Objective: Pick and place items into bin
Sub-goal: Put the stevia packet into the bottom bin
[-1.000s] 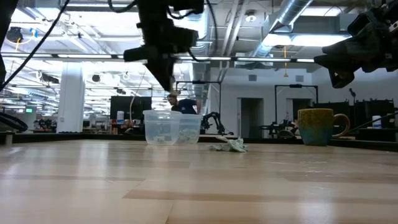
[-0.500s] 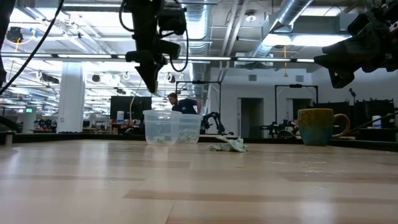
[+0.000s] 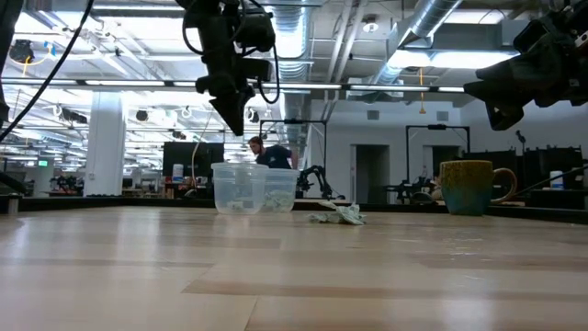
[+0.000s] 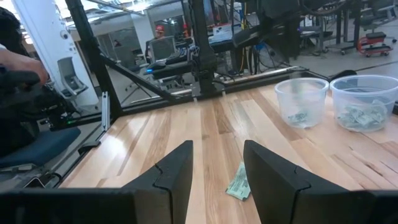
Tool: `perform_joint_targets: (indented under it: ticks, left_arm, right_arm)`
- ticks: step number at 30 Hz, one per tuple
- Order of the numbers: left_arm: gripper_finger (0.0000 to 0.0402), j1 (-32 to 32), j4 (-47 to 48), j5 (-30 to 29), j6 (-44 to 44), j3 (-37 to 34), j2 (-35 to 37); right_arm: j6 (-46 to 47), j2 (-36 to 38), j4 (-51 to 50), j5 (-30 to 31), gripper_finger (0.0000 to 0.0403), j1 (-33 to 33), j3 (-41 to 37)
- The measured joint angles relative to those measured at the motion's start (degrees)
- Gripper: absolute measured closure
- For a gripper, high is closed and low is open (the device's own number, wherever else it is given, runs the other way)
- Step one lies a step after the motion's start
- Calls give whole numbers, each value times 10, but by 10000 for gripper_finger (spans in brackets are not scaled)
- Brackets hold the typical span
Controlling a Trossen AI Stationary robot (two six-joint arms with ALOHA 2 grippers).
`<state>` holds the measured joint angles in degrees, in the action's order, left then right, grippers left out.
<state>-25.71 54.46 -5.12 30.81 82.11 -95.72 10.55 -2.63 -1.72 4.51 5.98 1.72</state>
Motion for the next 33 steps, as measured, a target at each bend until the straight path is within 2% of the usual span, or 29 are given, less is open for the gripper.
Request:
perform_joint_targets:
  ticks: [5,7,11,13,16,19,24,28,33]
  left_arm:
    - [285,2,1,2,-7,0,0]
    - [265,6,2,38,-19,0,0]
    - [244,28,-7,156,-15,0,0]
    - [241,50,-25,171,9,-2,0]
    - [240,86,-62,169,51,-13,0]
    - [240,123,-117,138,60,-22,-5]
    - [240,160,-202,94,3,-27,-35]
    - [240,175,-206,91,-45,-27,-74]
    - [240,195,-220,73,-56,-27,-117]
  right_arm:
    - [0,0,0,0,267,0,0]
    - [0,0,0,0,267,0,0]
    - [0,0,0,0,267,0,0]
    - [0,0,0,0,267,0,0]
    - [0,0,0,0,267,0,0]
    - [0,0,0,0,267,0,0]
    - [0,0,-1,-1,267,0,0]
    - [0,-2,-1,-1,267,0,0]
    - [0,-4,0,-1,267,0,0]
